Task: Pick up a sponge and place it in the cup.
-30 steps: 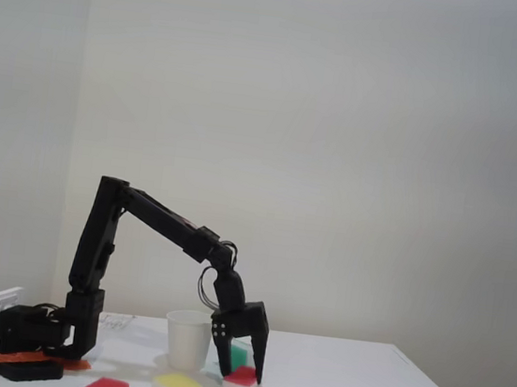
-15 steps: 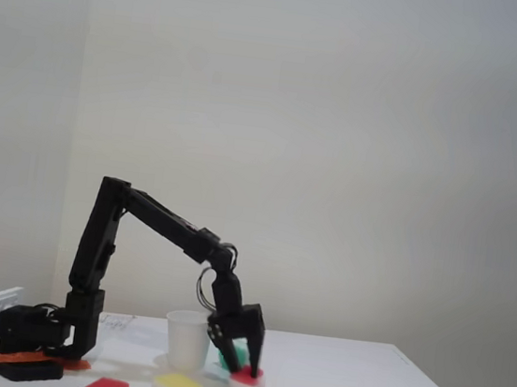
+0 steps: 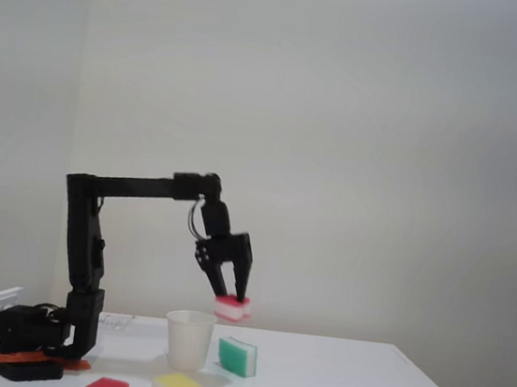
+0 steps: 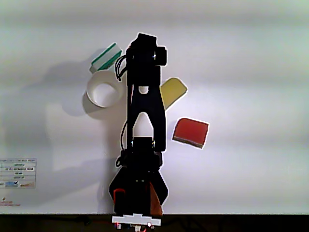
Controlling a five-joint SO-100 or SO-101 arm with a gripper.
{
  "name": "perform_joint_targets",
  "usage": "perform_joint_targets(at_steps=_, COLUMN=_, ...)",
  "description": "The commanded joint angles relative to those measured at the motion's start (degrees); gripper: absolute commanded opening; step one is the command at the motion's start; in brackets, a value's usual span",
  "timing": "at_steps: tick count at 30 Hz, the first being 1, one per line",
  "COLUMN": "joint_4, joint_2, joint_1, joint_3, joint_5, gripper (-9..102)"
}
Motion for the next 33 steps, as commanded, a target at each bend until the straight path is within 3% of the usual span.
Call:
perform_joint_targets(at_steps=1, joint_4=3.1, joint_2=7.5, joint_1=-1.8, joint_3=-1.7, joint_5=-0.4, gripper=0)
perform_joint_targets(at_steps=12, joint_4=5.7, joint_2=22.0, joint_1=-12.7, joint_3=9.8, joint_5=1.1, gripper=0)
perform_joint_targets(at_steps=19, joint_4=4.7, joint_2=21.1, joint_1=-19.8, joint_3=12.6, joint_5=5.9, gripper=0)
perform_joint_targets(at_steps=33, joint_4=-3.5, joint_2=17.2, joint_1=-19.5, joint_3=19.2, joint_5=5.3, gripper=4)
